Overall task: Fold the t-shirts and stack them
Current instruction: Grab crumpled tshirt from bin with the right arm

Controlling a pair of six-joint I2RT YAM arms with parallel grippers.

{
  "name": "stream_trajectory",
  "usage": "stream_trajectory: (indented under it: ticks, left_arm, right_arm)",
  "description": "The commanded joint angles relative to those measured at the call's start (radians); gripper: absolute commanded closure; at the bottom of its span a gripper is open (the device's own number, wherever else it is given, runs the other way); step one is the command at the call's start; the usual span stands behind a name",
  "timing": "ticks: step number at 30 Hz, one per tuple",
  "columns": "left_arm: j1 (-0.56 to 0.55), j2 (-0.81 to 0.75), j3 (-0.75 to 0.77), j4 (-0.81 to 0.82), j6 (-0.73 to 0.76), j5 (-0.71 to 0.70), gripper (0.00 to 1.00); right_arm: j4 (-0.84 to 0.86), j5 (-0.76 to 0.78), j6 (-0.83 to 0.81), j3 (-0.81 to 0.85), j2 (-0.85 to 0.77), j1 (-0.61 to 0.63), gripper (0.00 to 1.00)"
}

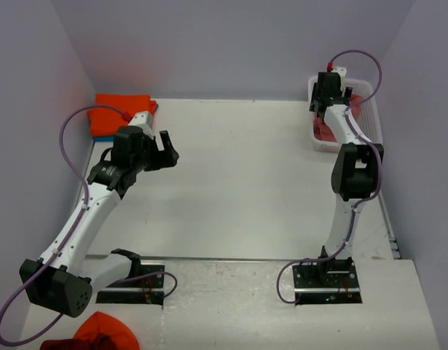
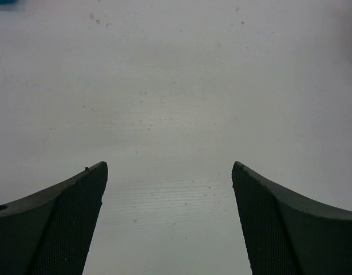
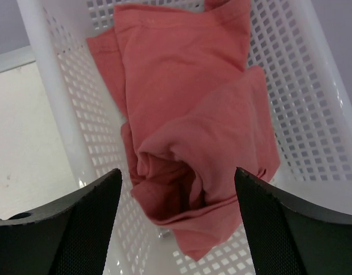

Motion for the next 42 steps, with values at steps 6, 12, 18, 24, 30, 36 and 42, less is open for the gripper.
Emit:
stream_trajectory:
  ticks: [6, 12, 18, 24, 30, 36, 42]
  left_arm:
    - [-0.005, -0.021, -0.007, 0.045, 0.046, 0.051, 0.11]
    - [-0.005, 0.002, -0.008, 0.045, 0.051, 0.060, 0.11]
    - [-0.005, 0.011, -0.013, 0.045, 0.051, 0.070, 0.11]
    - [-0.005, 0.014, -0.008, 0.045, 0.051, 0.065, 0.11]
    - [-0.005, 0.022, -0.015, 0.051, 0.046, 0.063, 0.11]
    - [-0.005, 0.017, -0.042, 0.070, 0.045, 0.050, 0.15]
    - [-0.006, 0.009, -0.082, 0.082, 0.040, 0.057, 0.16]
  right_arm:
    - [0.043, 0.034, -0.106, 0.145, 0.097, -0.055, 0.21]
    - [0.084, 0.046, -0.101, 0.078, 0.079, -0.076, 0.23]
    - [0.106, 0.043, -0.107, 0.041, 0.083, -0.094, 0.29]
    - [0.067, -0.012, -0.086, 0.058, 0.079, -0.093, 0.56]
    - [0.052, -0.037, -0.069, 0.088, 0.076, -0.094, 1.00]
    - [0.078, -0.070, -0.054, 0.136, -0.021, -0.052, 1.00]
    - [0.201, 0.003, -0.162, 0.162, -0.190, 0.051, 1.00]
